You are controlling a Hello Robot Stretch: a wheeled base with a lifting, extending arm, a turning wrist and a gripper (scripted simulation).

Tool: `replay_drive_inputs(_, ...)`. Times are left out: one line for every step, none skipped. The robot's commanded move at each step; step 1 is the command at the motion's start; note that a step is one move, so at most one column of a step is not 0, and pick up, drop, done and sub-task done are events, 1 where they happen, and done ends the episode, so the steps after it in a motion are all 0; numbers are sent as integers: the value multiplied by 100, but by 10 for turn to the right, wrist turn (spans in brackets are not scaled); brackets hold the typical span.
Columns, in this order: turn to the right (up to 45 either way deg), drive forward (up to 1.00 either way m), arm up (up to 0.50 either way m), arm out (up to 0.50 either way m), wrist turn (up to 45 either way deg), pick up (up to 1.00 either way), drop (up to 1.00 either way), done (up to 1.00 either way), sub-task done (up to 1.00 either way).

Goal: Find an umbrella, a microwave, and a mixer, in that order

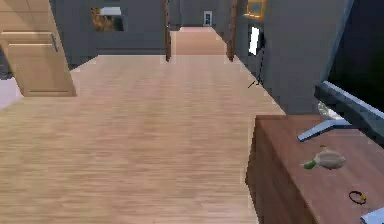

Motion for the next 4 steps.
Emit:
replay_drive_inputs(-450,0,0,0,0,0,0,0,0)
replay_drive_inputs(-180,0,0,0,0,0,0,0,0)
replay_drive_inputs(0,30,0,0,0,0,0,0,0)
replay_drive_inputs(450,0,0,0,0,0,0,0,0)
